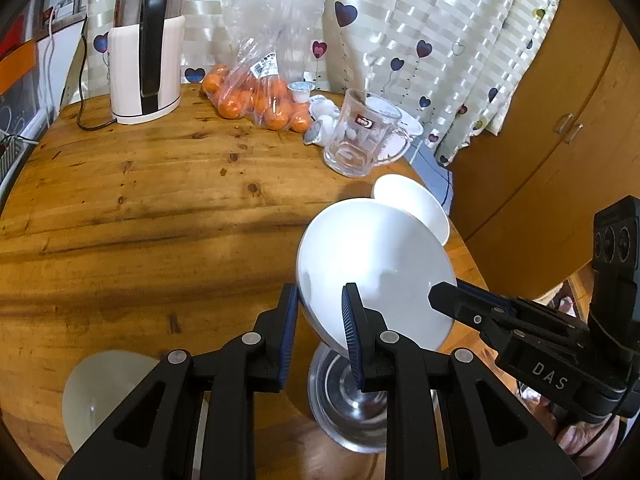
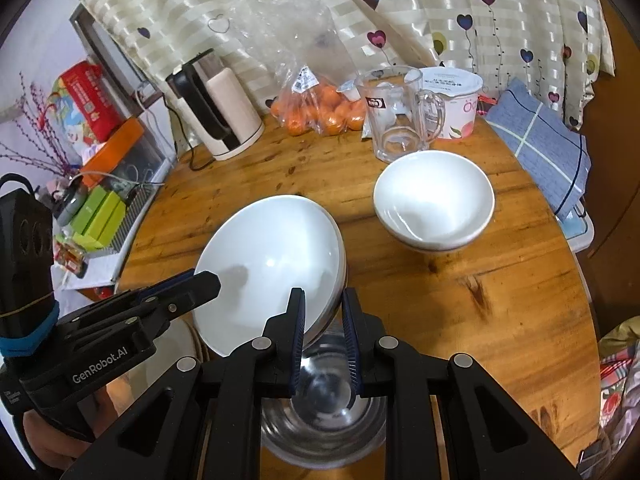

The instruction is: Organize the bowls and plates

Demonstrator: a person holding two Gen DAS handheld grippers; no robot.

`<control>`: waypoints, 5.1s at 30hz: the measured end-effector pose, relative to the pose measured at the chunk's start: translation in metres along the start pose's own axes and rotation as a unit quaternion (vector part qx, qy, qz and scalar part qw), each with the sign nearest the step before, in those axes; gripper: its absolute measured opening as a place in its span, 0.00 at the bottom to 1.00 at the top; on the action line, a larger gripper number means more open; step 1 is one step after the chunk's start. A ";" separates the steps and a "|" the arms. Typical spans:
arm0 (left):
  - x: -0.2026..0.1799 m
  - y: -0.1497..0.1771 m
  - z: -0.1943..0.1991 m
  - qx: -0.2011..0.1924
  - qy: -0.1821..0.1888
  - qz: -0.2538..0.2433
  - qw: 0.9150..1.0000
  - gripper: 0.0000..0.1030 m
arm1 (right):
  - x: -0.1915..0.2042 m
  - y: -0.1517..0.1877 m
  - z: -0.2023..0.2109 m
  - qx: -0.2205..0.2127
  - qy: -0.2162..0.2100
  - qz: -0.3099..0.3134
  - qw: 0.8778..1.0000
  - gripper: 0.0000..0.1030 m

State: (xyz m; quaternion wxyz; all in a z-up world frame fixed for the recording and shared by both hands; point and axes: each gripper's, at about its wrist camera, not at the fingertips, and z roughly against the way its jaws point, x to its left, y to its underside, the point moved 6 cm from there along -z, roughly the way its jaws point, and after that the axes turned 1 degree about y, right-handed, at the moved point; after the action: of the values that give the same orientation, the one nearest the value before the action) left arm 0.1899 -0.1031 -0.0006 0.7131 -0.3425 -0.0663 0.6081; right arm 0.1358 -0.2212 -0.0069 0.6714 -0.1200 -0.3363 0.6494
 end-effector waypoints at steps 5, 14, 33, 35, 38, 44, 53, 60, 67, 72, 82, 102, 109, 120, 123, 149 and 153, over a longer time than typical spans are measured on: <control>-0.004 0.011 0.007 0.002 0.001 -0.002 1.000 0.22 | 0.001 0.012 0.010 -0.001 -0.001 0.000 1.000 0.18; -0.017 0.036 0.010 0.015 0.002 -0.008 1.000 0.22 | -0.007 0.038 0.023 0.006 -0.002 -0.009 1.000 0.18; -0.024 0.070 -0.001 0.044 0.002 -0.003 0.999 0.22 | -0.024 0.070 0.014 0.041 0.002 -0.022 0.999 0.18; -0.023 0.071 -0.002 0.045 0.002 0.000 0.999 0.22 | -0.023 0.070 0.013 0.043 0.002 -0.021 0.999 0.18; -0.020 0.073 -0.004 0.049 0.002 0.001 0.999 0.22 | -0.022 0.070 0.011 0.046 0.004 -0.019 0.999 0.18; -0.018 0.075 -0.010 0.059 0.004 0.003 0.998 0.22 | -0.023 0.071 0.007 0.051 0.008 -0.020 0.998 0.18; -0.016 0.077 -0.013 0.063 0.009 0.004 0.998 0.22 | -0.024 0.070 0.002 0.057 0.010 -0.020 0.998 0.18; -0.017 0.078 -0.014 0.065 0.009 -0.004 0.998 0.22 | -0.026 0.070 0.000 0.058 0.013 -0.019 0.998 0.18; -0.018 0.079 -0.016 0.066 0.008 -0.009 0.998 0.22 | -0.028 0.072 -0.003 0.061 0.012 -0.015 0.998 0.18; -0.017 0.078 -0.015 0.065 0.011 -0.012 0.998 0.22 | -0.029 0.072 -0.003 0.059 0.011 -0.014 0.998 0.18; -0.018 0.075 -0.011 0.055 0.010 -0.018 0.998 0.24 | -0.026 0.065 0.008 0.039 0.008 0.005 0.999 0.22; -0.030 0.044 -0.002 0.028 0.001 -0.042 0.999 0.24 | -0.039 0.042 0.028 -0.001 0.003 0.003 1.000 0.35; -0.037 0.031 -0.008 0.028 0.010 -0.049 0.998 0.24 | -0.049 0.031 0.029 -0.007 0.010 -0.011 1.000 0.35; -0.047 0.011 -0.017 0.029 0.026 -0.059 0.998 0.24 | -0.057 0.016 0.025 -0.011 0.015 -0.020 1.000 0.35; -0.048 0.007 -0.022 0.031 0.028 -0.061 0.997 0.24 | -0.060 0.011 0.023 -0.012 0.016 -0.022 1.000 0.35; -0.069 -0.048 -0.073 0.046 0.049 -0.089 0.994 0.24 | -0.099 -0.028 -0.001 -0.017 0.039 -0.055 0.998 0.35; -0.068 -0.057 -0.085 0.048 0.048 -0.087 0.994 0.24 | -0.109 -0.035 -0.008 -0.016 0.044 -0.063 0.997 0.35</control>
State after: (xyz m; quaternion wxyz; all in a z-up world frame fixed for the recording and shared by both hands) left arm 0.2631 -0.2012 -0.0104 0.7812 -0.3294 -0.0322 0.5293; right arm 0.1760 -0.3273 -0.0247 0.7232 -0.1380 -0.3233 0.5945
